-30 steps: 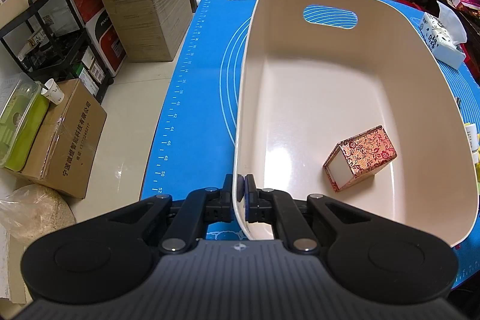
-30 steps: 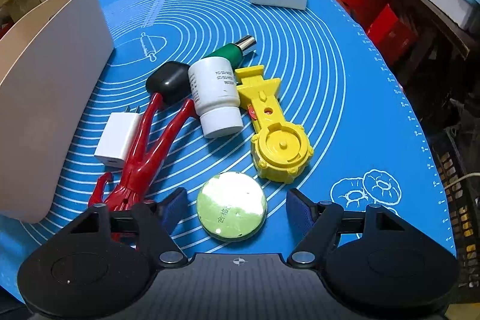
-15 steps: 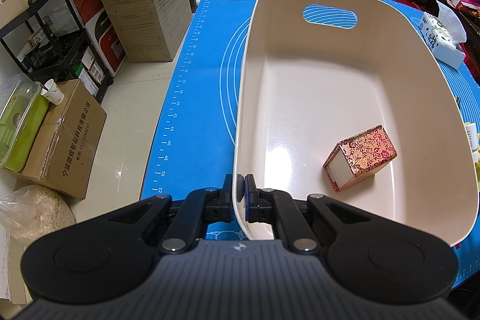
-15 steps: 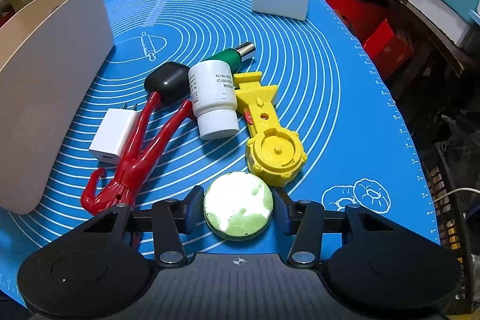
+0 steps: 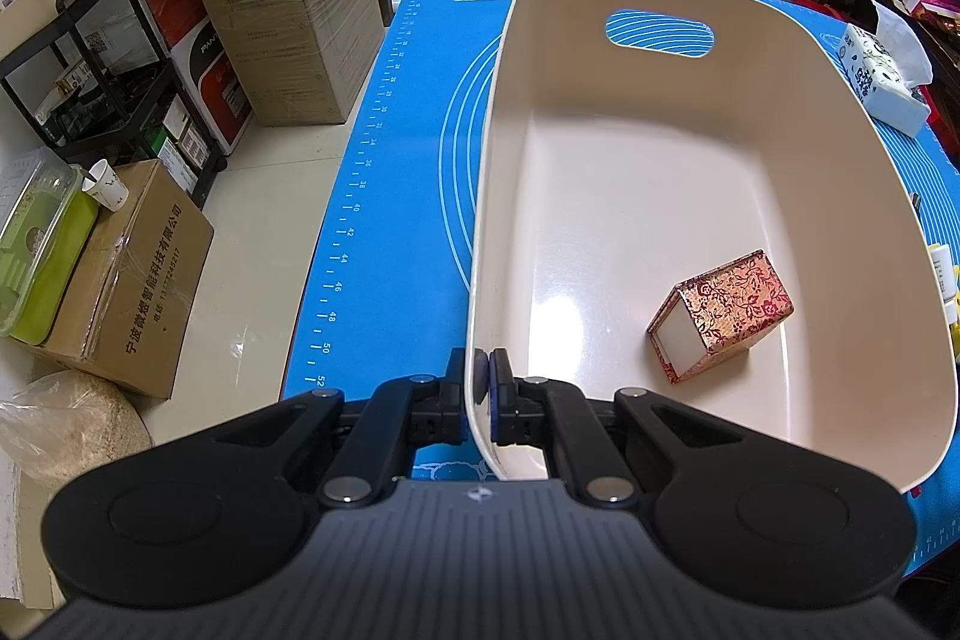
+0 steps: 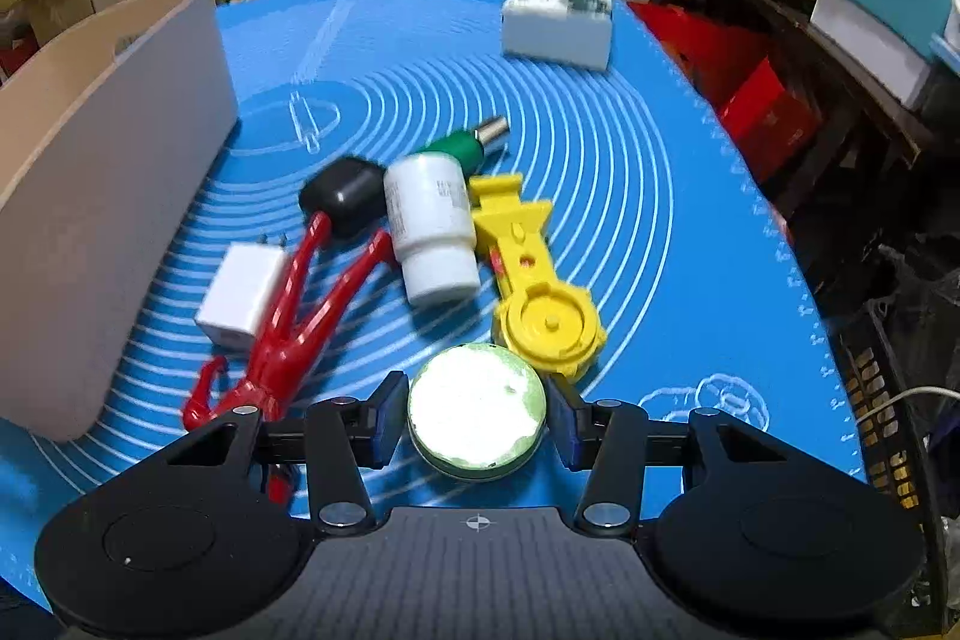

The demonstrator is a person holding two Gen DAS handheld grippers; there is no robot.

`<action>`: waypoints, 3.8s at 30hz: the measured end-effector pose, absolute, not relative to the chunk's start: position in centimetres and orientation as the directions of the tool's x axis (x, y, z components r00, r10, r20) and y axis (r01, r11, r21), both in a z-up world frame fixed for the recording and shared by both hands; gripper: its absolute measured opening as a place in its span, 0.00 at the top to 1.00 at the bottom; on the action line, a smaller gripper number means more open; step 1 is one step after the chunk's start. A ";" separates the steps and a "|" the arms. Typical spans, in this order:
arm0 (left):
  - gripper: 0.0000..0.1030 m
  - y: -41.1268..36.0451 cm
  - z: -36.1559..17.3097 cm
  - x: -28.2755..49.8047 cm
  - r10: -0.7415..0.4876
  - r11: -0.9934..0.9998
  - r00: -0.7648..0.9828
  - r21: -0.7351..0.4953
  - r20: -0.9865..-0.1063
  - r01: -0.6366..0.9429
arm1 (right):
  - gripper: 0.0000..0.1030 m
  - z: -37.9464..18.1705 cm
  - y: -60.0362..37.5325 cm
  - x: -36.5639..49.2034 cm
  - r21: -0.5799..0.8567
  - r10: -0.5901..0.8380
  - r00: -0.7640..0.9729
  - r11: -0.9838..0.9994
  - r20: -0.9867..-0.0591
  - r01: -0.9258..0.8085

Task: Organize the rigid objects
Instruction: 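Move the right tool back and grasp the green round tin, then carry the green tin into the bin with the right tool and drop it, then return the right tool to the mat and grasp the yellow plastic tool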

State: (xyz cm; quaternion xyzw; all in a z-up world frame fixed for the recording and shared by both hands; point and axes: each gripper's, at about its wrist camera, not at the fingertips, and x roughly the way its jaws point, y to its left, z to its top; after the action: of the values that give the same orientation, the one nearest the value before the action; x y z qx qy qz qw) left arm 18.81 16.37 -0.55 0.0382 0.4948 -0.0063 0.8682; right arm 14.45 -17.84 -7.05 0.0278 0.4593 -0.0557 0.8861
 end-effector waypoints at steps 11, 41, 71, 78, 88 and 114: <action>0.92 16.4 -0.6 18.8 0.026 0.997 0.510 0.059 -0.860 0.049 | 0.47 -0.3 -16.2 15.3 0.031 -0.036 0.726 0.996 -0.687 0.078; 0.92 16.2 -0.5 18.9 0.027 0.997 0.510 0.063 -0.860 0.054 | 0.47 1.1 6.1 24.2 -0.068 0.226 0.660 0.918 -0.717 -0.389; 0.92 16.2 -0.6 18.9 0.028 0.997 0.510 0.064 -0.860 0.053 | 0.29 2.1 -0.9 22.8 0.081 0.251 0.649 0.956 -0.718 -0.281; 0.92 16.3 -0.7 18.9 0.027 0.997 0.508 0.060 -0.861 0.048 | 0.27 3.9 -7.2 21.0 0.122 0.204 0.704 0.979 -0.680 -0.166; 0.92 16.4 -0.7 18.8 0.020 0.998 0.506 0.049 -0.862 0.044 | 0.13 2.0 -15.4 19.8 0.101 0.072 0.697 0.995 -0.713 0.001; 0.92 16.3 -0.6 18.9 0.027 0.998 0.506 0.055 -0.862 0.041 | 0.14 -7.1 -20.6 18.5 -0.050 -0.046 0.562 0.999 -0.826 0.009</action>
State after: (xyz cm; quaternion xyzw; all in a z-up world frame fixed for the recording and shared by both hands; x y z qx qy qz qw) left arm 18.87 16.35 -0.60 0.0342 0.4972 -0.0043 0.8670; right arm 18.48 -20.60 -7.09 -0.0198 0.4678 -0.0157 0.8835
